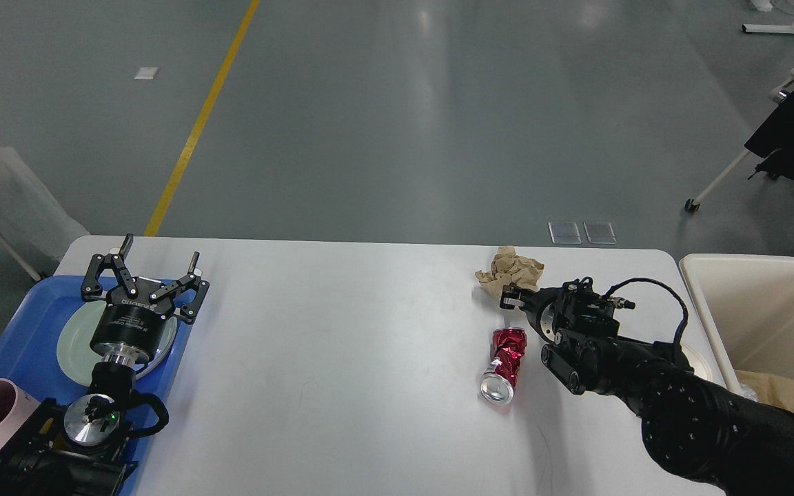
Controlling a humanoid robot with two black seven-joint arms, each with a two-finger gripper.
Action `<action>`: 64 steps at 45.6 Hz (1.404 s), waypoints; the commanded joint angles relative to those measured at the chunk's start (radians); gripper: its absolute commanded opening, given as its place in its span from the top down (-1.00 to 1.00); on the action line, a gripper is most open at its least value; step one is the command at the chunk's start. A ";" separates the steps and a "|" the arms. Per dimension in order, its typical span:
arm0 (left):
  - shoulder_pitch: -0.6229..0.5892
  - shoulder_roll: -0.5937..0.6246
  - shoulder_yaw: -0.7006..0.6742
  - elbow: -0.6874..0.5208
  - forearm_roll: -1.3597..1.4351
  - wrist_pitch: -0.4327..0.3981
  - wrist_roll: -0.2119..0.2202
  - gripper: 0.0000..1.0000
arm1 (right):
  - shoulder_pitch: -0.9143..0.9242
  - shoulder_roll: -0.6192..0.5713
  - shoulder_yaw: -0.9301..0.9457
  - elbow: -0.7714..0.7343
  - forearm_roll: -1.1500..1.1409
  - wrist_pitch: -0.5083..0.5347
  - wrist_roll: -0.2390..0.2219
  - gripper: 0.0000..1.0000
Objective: Tidy desktop
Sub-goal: 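Grasp the crumpled brown paper with the right gripper, then carry the crumpled paper into the white bin and release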
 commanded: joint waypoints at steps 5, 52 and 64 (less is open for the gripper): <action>-0.001 0.000 -0.001 0.000 0.000 0.000 0.000 -0.93 | 0.000 -0.001 0.017 0.003 0.001 0.011 -0.011 1.00; -0.001 0.000 -0.001 0.000 0.000 0.000 0.002 -0.93 | 0.569 -0.306 0.045 0.725 -0.005 0.199 -0.187 1.00; -0.001 0.000 -0.001 0.000 0.000 0.000 0.000 -0.93 | 0.935 -0.316 -0.104 1.061 0.001 0.360 -0.202 1.00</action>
